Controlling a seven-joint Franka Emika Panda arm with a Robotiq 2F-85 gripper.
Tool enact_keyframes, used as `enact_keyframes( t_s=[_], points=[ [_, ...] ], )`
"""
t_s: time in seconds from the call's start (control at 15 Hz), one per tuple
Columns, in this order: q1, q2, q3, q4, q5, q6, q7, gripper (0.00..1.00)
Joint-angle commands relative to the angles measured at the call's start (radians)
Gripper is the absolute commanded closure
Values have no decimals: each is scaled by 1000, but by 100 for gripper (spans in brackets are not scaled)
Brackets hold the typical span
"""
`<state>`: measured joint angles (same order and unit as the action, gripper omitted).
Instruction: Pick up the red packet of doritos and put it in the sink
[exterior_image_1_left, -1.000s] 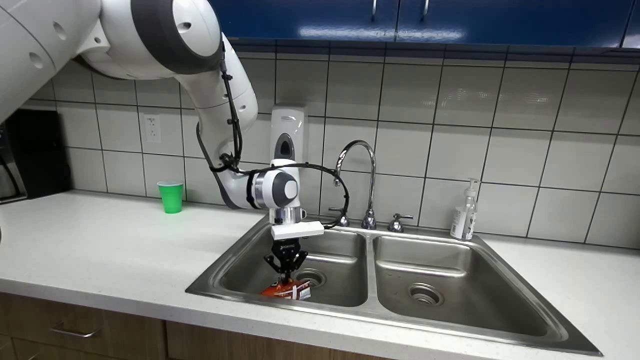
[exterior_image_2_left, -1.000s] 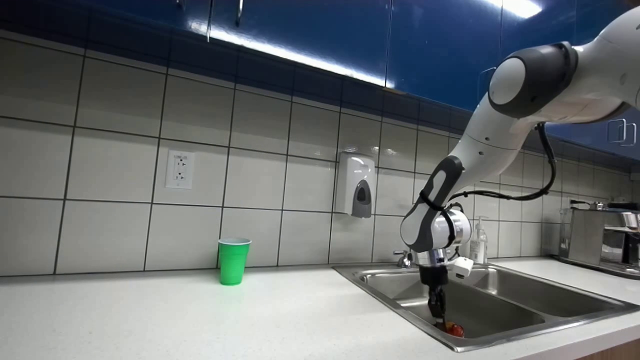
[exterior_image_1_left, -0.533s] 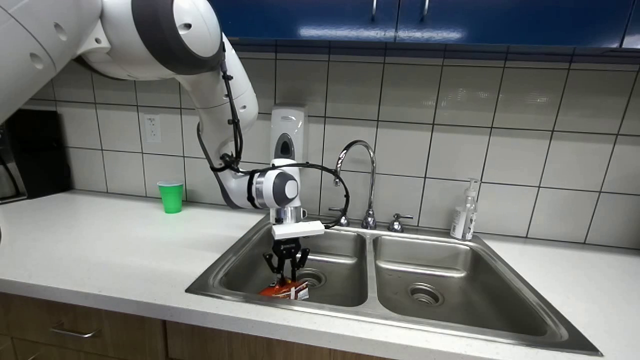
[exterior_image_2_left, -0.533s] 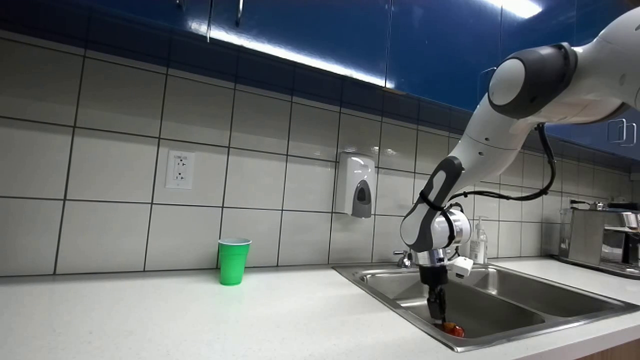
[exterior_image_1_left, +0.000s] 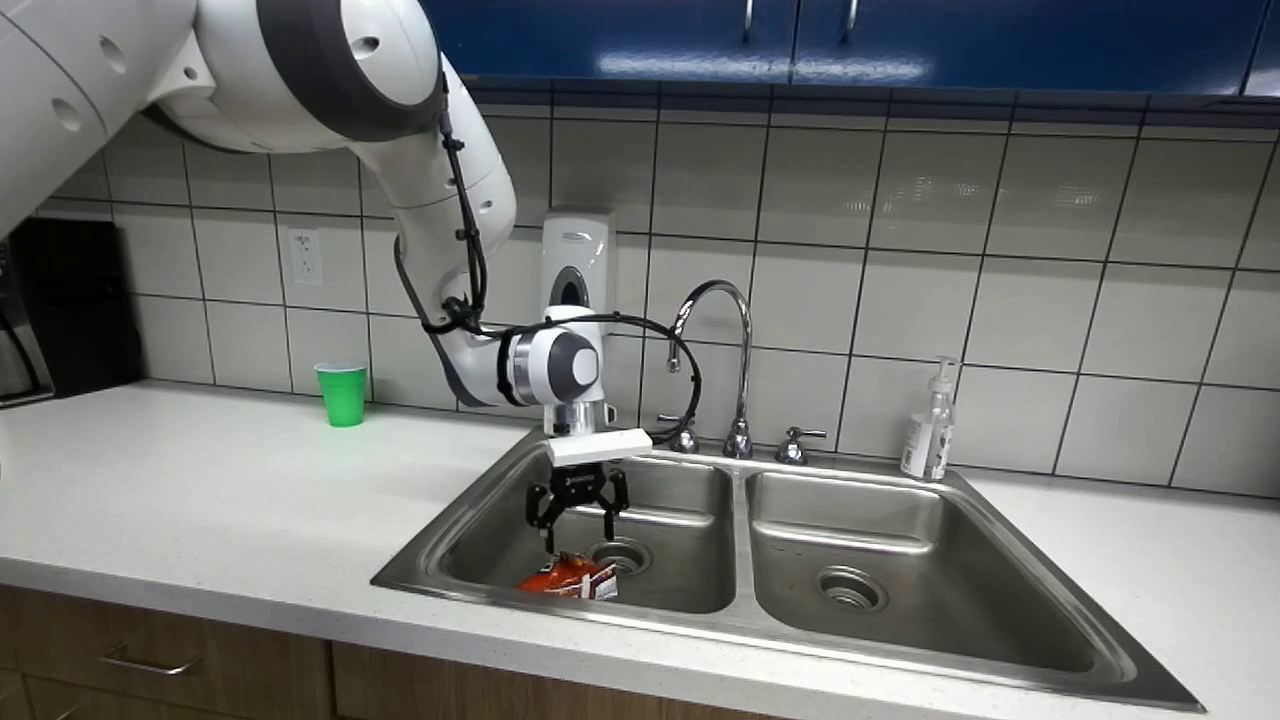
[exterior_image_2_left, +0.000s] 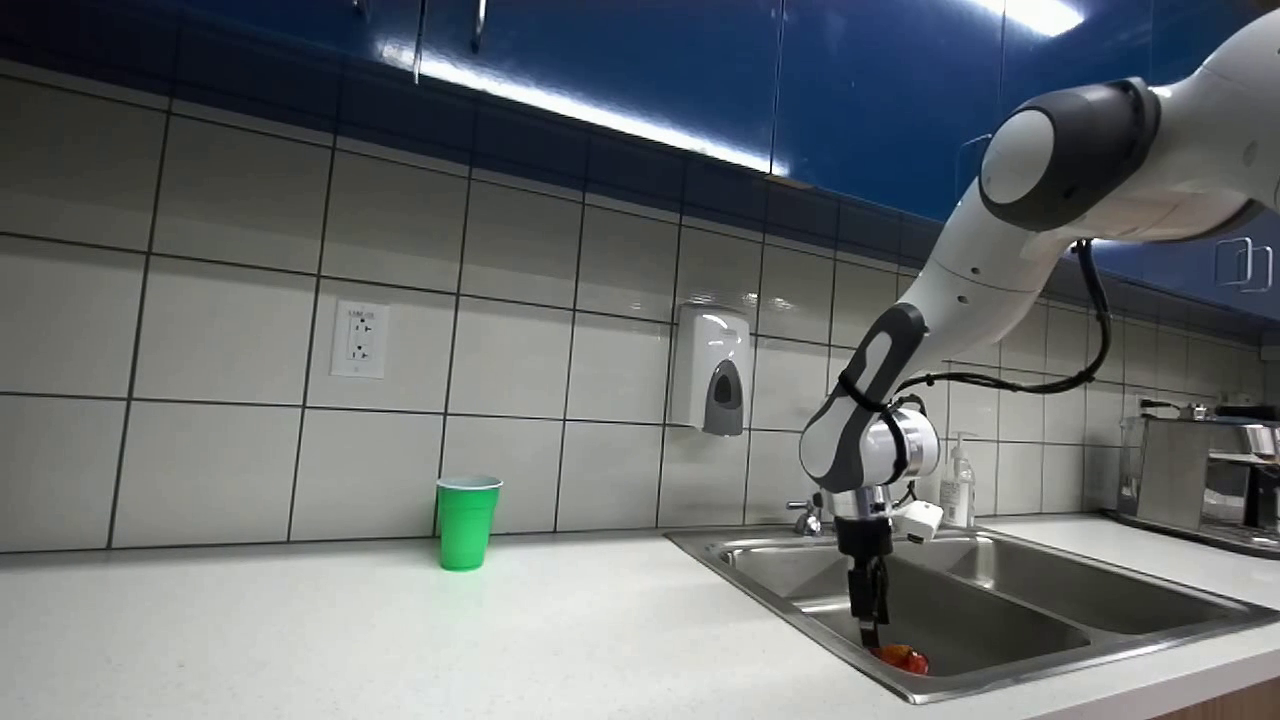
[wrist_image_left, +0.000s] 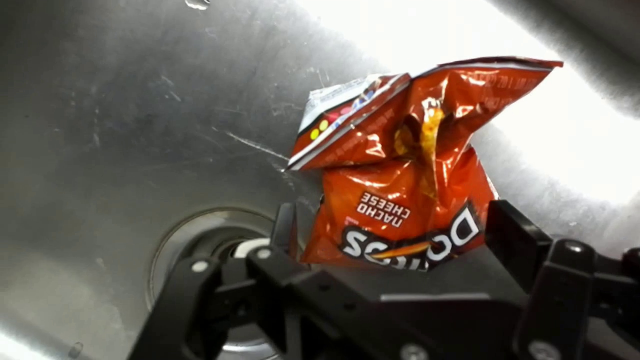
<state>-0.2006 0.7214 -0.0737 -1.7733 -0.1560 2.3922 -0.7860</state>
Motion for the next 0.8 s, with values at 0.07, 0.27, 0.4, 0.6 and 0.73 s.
enact_keyframes(
  t_s=[0.07,0.27,0.4,0.6,0.73],
  points=[
    [-16,-88,21,-40,-13,-20,-1,0],
    [-2,-149,14,-76,-20,-24,16,0],
    [13,-205,9,-118,-26,-36,33,0],
    [33,-297,7,-202,-29,-50,51,0],
    [49,-362,6,-264,-32,-61,76,0]
  ],
)
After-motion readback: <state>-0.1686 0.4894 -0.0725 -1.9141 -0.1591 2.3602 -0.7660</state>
